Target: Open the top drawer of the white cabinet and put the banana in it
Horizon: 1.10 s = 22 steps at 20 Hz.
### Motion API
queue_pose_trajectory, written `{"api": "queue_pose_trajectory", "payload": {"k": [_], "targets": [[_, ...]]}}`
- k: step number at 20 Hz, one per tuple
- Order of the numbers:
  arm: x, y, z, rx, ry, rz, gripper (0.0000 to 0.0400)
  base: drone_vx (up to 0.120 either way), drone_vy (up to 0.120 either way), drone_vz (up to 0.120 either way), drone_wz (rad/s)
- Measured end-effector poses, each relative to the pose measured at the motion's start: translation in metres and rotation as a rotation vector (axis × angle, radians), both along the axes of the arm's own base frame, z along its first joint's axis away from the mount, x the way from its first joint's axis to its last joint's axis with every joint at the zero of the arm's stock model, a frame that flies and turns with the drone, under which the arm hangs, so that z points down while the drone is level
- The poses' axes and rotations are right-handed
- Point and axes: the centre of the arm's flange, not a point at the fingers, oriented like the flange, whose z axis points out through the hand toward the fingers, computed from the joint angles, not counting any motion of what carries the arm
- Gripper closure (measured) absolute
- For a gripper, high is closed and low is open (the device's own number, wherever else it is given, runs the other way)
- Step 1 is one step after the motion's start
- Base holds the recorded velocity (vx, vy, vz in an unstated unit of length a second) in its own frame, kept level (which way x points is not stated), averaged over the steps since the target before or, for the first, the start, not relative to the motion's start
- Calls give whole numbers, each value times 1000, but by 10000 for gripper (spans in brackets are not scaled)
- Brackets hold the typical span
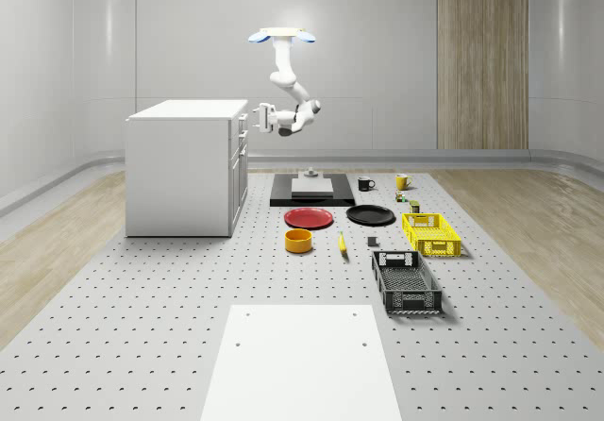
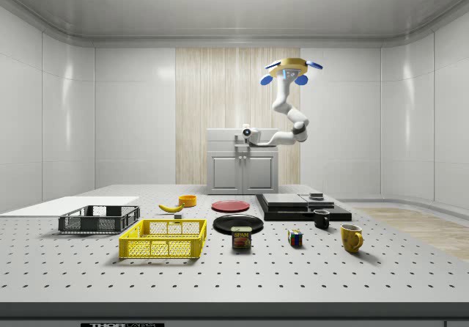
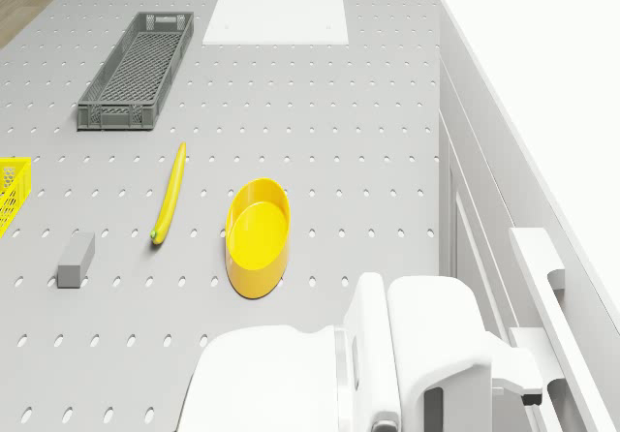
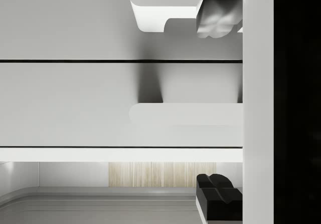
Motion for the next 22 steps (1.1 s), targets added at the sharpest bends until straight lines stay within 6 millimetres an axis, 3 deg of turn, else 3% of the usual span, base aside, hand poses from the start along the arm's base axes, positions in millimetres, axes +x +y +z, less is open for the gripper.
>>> {"api": "queue_pose_trajectory", "payload": {"k": [11,22], "targets": [[4,42,0,0,0,0,0,0,0,0,0],[4,65,-5,0,0,1,0,0,0,0,0]]}}
